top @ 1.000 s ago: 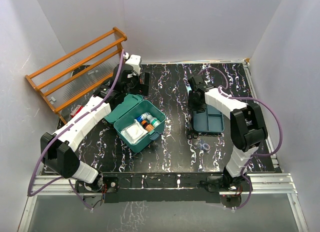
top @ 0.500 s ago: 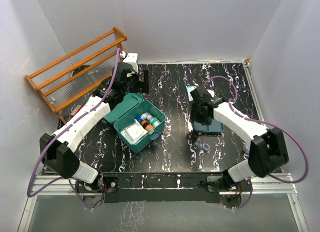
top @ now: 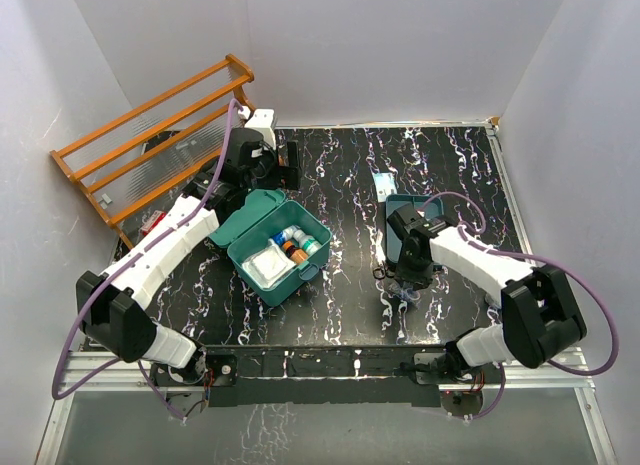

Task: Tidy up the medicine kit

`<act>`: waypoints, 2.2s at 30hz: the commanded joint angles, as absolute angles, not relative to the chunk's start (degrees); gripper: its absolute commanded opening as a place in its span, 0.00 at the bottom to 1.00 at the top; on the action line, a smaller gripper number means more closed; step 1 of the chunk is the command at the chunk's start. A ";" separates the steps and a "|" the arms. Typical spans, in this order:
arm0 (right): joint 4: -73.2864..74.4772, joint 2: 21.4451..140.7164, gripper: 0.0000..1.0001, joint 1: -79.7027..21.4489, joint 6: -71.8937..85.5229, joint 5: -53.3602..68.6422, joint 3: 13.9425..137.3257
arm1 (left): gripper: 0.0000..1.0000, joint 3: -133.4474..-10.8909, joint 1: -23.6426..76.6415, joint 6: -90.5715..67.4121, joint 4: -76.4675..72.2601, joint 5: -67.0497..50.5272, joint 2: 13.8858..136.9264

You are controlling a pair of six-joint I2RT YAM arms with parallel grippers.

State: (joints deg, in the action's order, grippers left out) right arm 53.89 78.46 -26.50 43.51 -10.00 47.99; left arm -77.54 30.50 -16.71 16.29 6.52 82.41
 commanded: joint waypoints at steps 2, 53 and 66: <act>49.13 80.62 0.29 -26.40 42.78 -8.12 47.59 | 0.99 -76.70 30.68 -17.26 15.91 5.95 78.66; 44.50 101.47 0.00 -10.16 61.18 -25.85 80.73 | 0.99 -78.25 30.66 -13.54 16.02 8.52 76.76; 47.11 105.85 0.00 -7.10 82.89 -24.88 78.85 | 0.99 -78.59 30.76 -13.19 16.07 8.44 76.38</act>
